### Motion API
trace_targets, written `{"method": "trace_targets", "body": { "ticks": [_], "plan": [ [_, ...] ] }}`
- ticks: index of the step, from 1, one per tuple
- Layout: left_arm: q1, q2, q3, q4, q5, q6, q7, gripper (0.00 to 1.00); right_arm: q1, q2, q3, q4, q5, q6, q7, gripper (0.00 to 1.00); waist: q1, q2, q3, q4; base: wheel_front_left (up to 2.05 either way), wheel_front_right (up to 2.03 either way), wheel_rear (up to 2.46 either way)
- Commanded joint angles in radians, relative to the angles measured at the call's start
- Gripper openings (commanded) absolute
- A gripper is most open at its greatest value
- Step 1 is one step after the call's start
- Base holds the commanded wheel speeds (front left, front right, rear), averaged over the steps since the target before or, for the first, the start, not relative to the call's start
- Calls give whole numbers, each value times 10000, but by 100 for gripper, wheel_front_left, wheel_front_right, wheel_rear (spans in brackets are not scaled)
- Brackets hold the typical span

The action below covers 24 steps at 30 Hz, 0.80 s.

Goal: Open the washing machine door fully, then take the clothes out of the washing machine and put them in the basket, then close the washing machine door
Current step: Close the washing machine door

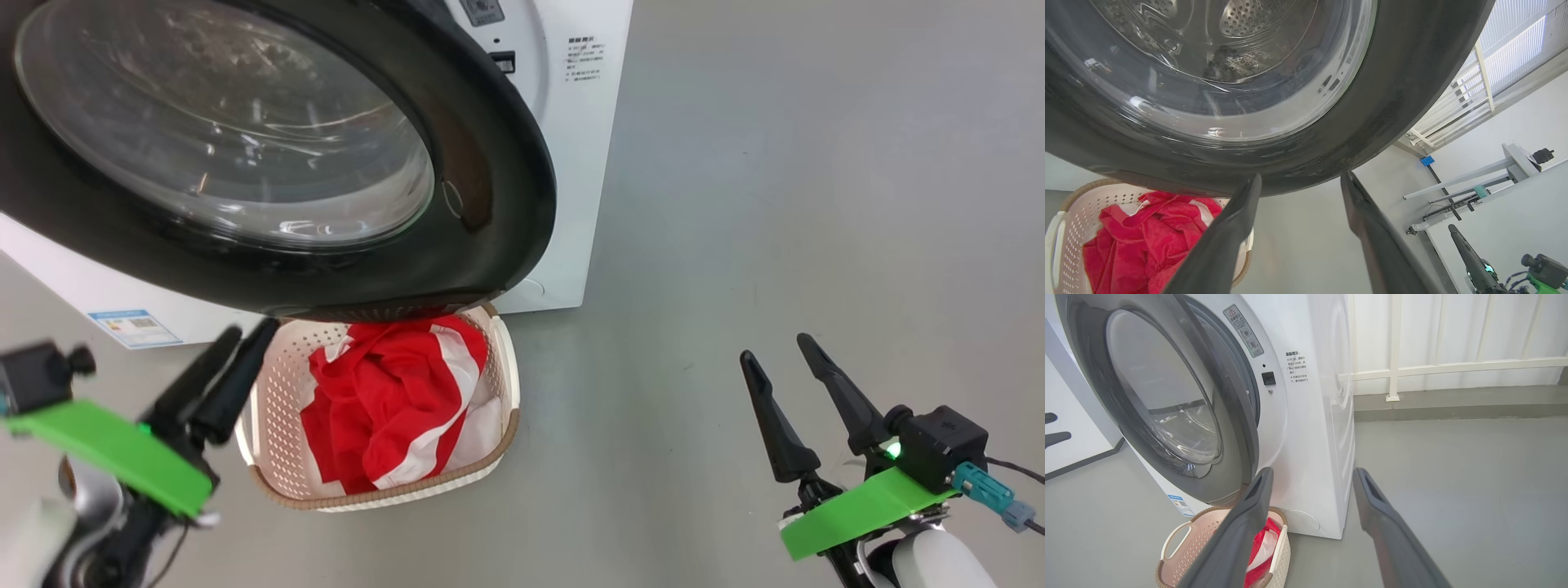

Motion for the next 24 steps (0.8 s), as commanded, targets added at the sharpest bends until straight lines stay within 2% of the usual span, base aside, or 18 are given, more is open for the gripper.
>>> {"method": "trace_targets", "body": {
  "ticks": [1,3,13,20,24],
  "plan": [
    [-92,508,348,-201,180,-102,-263,100,46,-88,226,-238,-91,16,-119,100,0,0,-16,5,0,0,0],
    [419,517,136,-154,118,-102,-1044,100,80,-93,240,-202,-72,16,-119,100,0,0,-50,-31,0,0,0],
    [1636,582,-282,352,88,-102,-3021,100,269,-110,216,-105,-22,16,-119,100,0,0,-261,-341,0,0,0],
    [2207,272,-82,1034,659,-102,-3471,100,405,-109,69,-123,-20,16,-119,100,0,0,-311,-593,0,0,0],
    [2606,-357,671,1410,1577,-102,-3490,100,484,-132,-19,-129,-9,16,-119,100,0,0,-339,-719,0,0,0]
  ]
}}
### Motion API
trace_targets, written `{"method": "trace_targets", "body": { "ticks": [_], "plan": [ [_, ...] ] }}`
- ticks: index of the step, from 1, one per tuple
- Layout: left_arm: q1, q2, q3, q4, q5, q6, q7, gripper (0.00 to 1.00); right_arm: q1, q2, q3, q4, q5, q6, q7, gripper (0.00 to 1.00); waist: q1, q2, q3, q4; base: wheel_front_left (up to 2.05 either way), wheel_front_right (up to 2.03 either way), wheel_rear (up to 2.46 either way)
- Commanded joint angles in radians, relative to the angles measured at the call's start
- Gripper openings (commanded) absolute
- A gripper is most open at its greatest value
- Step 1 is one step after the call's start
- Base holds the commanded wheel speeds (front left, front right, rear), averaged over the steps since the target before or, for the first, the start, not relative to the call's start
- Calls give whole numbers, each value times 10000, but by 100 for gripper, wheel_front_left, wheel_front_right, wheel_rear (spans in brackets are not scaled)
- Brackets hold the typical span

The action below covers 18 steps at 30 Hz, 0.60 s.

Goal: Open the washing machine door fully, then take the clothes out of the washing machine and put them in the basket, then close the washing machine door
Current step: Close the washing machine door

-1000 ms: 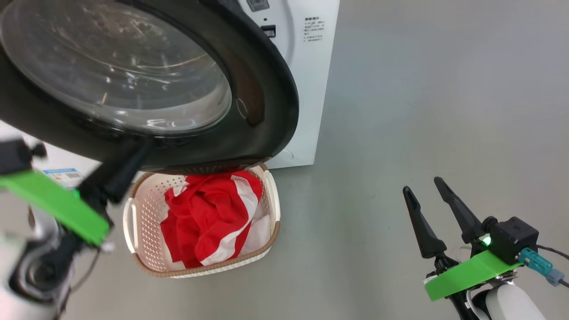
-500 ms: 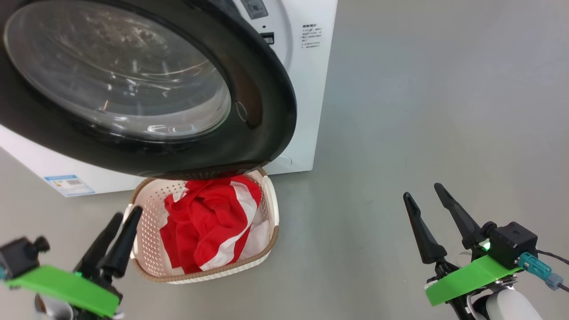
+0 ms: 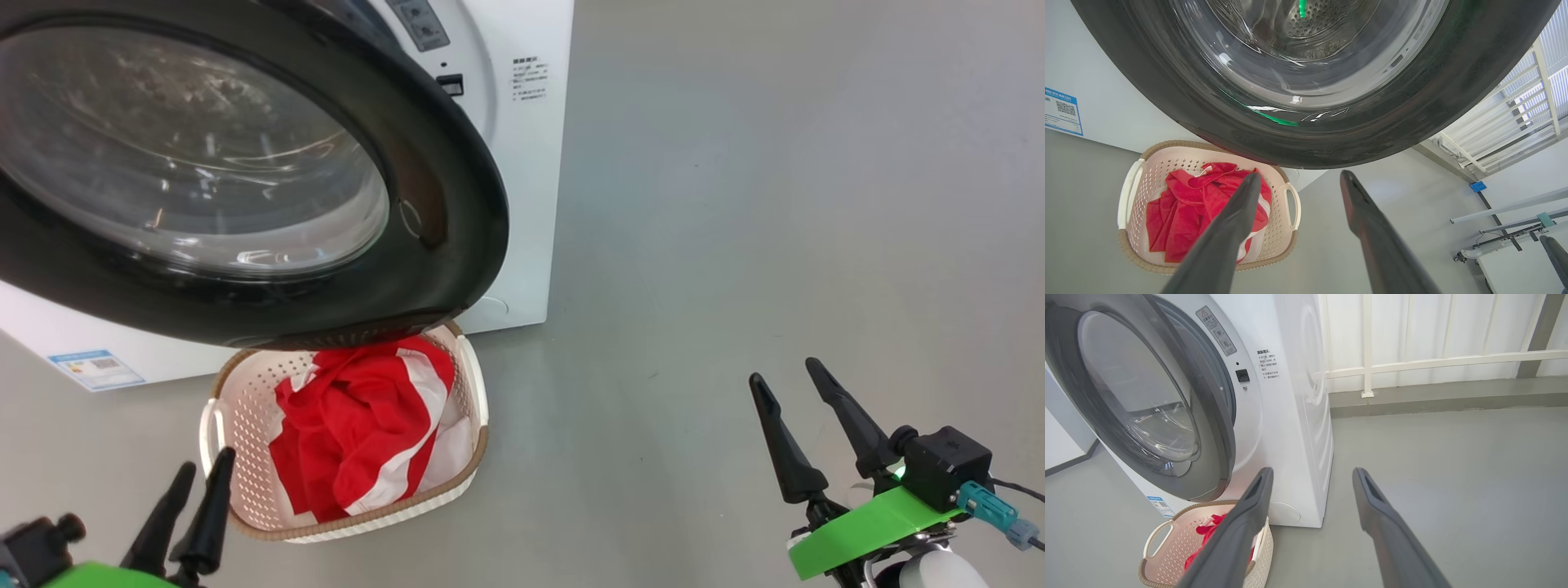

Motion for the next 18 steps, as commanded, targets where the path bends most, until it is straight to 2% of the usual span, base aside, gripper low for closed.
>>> {"method": "trace_targets", "body": {
  "ticks": [1,8,18],
  "plan": [
    [-28,192,574,-45,295,-98,-120,100,48,-134,112,-240,-8,16,-120,100,0,-1,-24,-41,0,0,0],
    [511,-595,1574,181,1763,-98,-122,100,179,-182,-22,-241,-8,16,-120,100,0,-1,-138,-75,0,0,0],
    [958,-1824,3200,234,4404,-98,-123,100,205,-168,-126,-271,-12,16,-120,100,0,-1,-156,-58,0,0,0]
  ]
}}
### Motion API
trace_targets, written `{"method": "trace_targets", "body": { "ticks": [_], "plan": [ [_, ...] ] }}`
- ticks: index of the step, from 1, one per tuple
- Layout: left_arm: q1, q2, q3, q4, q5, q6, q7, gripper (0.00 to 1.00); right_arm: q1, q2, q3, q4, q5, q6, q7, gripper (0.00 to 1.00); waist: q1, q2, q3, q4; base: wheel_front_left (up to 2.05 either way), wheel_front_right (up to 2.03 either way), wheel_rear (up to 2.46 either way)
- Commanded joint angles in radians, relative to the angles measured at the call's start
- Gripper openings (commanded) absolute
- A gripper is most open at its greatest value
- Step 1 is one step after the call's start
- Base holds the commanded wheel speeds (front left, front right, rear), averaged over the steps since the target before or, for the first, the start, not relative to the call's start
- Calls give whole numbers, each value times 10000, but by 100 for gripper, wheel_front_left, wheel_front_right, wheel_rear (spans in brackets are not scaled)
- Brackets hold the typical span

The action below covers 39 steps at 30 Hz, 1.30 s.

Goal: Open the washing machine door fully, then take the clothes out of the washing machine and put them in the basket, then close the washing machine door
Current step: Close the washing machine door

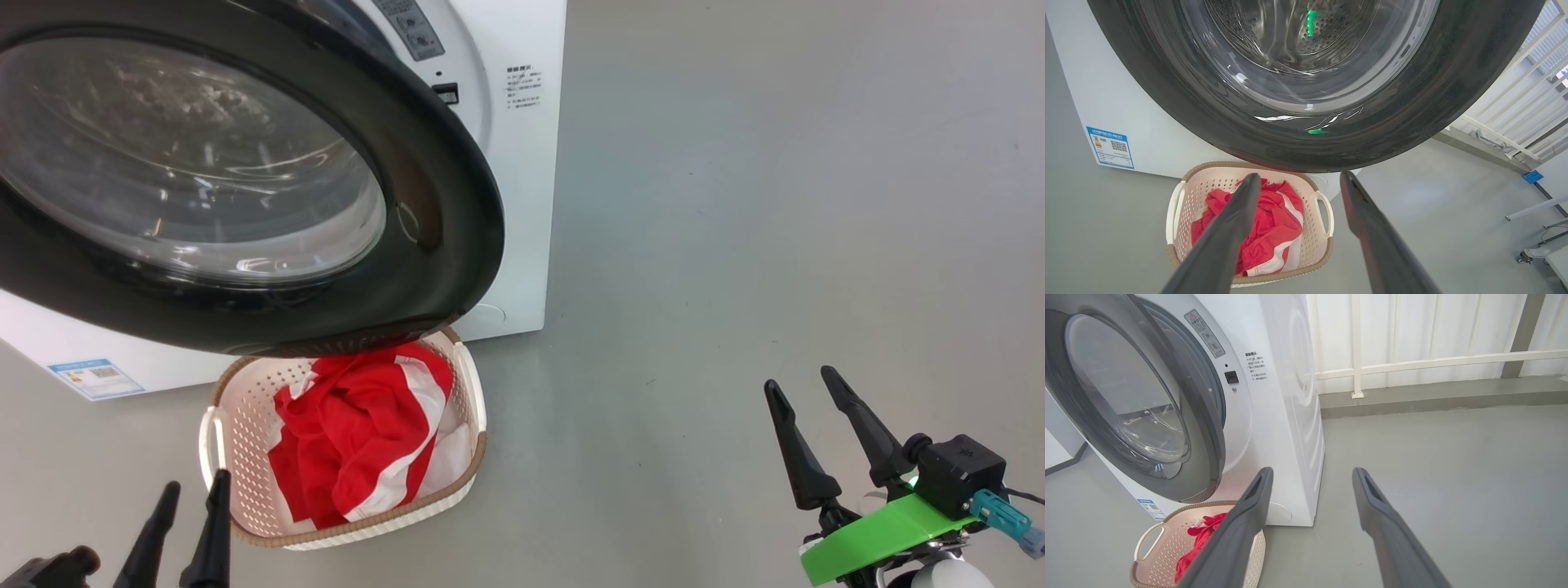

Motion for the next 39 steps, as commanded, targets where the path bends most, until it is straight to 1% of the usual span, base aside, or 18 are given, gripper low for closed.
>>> {"method": "trace_targets", "body": {
  "ticks": [1,5,6,14,21,25,32,39],
  "plan": [
    [-22,67,624,-215,311,-31,-121,100,-11,-127,134,-259,-12,16,-120,100,0,0,0,-2,0,0,0],
    [71,-442,1271,-348,1191,-31,-121,100,0,-127,96,-267,-18,16,-120,100,0,0,-4,5,0,0,0],
    [71,-442,1271,-348,1191,-31,-121,100,0,-127,96,-267,-18,16,-120,100,0,0,-4,5,0,0,0],
    [245,-1093,2175,-679,2950,-31,-122,100,32,-135,-9,-314,-21,16,-120,100,0,0,-42,20,0,0,0],
    [359,-1772,3076,-1047,3965,-31,-122,100,14,-133,-106,-348,-26,16,-120,100,0,0,-50,52,0,0,0],
    [488,-2096,3502,-1251,4380,-31,-122,100,9,-132,-85,-345,-33,16,-120,100,0,0,-98,36,0,0,0],
    [778,-2409,4079,-1660,5158,-31,-122,100,53,-139,-70,-334,-40,16,-120,100,0,0,-199,14,0,0,0],
    [1007,-2615,4232,-1857,5451,-31,-122,100,188,-124,-113,-322,-39,16,-120,100,0,0,-270,79,0,0,0]
  ]
}}
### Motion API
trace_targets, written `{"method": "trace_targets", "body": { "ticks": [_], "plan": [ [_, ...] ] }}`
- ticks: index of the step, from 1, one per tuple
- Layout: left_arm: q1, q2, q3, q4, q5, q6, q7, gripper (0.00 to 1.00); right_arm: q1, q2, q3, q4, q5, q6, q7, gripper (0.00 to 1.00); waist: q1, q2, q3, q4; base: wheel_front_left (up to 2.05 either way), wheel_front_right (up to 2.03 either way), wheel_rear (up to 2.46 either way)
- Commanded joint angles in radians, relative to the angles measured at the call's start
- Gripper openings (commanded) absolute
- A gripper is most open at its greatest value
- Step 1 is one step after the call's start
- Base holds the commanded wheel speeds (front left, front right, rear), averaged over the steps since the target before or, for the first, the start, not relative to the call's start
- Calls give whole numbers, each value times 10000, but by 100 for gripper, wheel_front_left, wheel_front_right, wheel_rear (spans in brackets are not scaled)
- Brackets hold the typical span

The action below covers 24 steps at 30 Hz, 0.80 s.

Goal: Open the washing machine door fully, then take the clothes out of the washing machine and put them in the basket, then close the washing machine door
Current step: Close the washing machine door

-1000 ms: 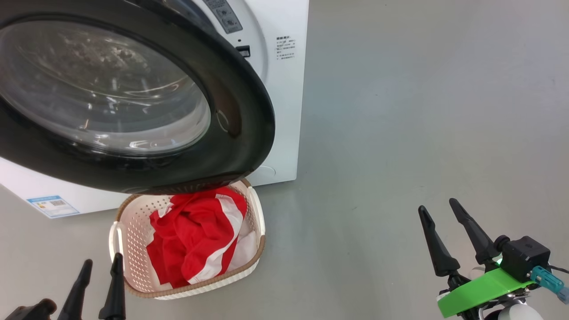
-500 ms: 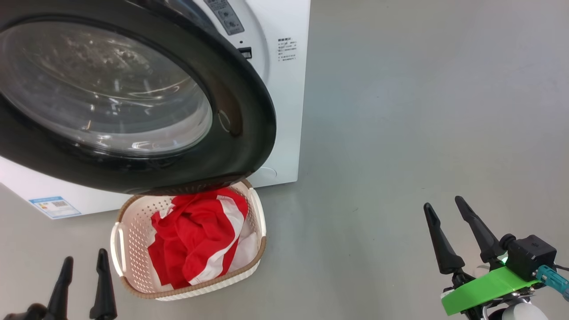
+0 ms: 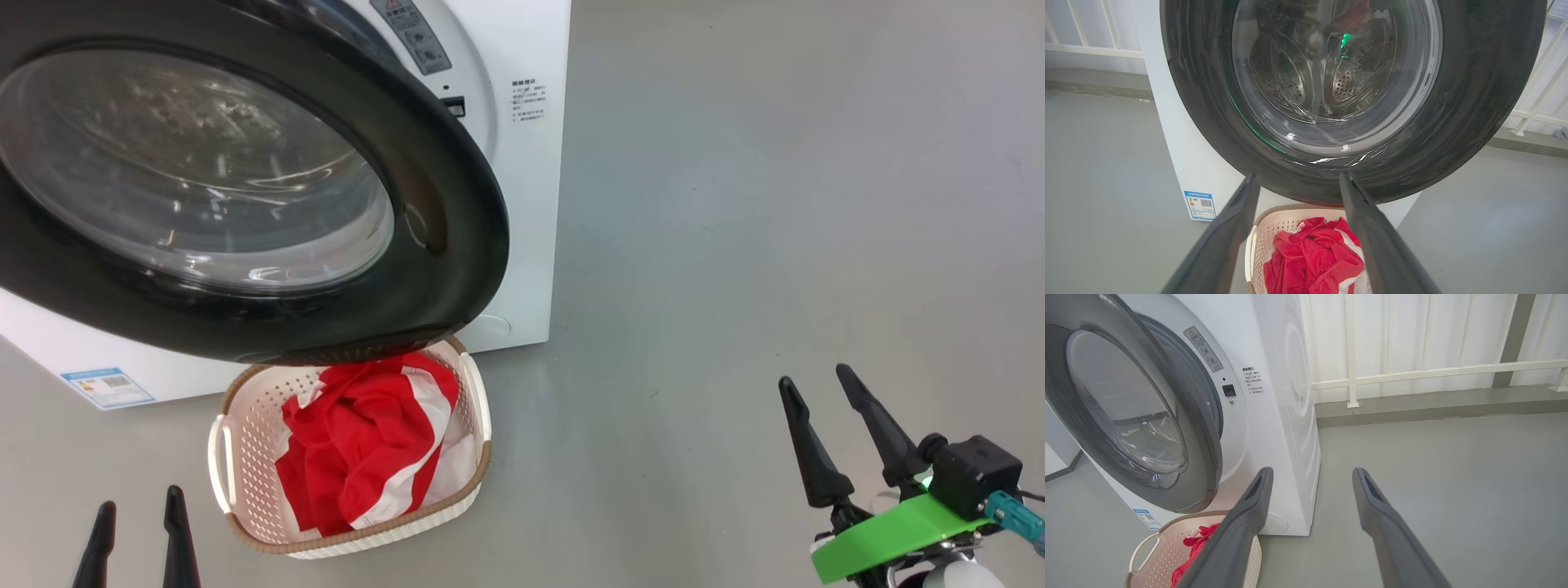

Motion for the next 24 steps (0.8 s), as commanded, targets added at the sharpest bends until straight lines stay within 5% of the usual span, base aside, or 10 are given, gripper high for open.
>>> {"method": "trace_targets", "body": {
  "ticks": [1,22,24],
  "plan": [
    [-97,34,349,-301,69,-31,-82,100,155,-123,172,-241,-38,16,-120,100,0,0,-14,23,0,0,0],
    [-36,-18,130,-384,140,-31,-82,100,188,-114,202,-341,76,16,-120,100,0,0,-25,115,0,0,0],
    [-72,-18,122,-405,110,-31,-82,100,162,-97,208,-369,120,16,-120,48,0,0,-2,149,0,0,0]
  ]
}}
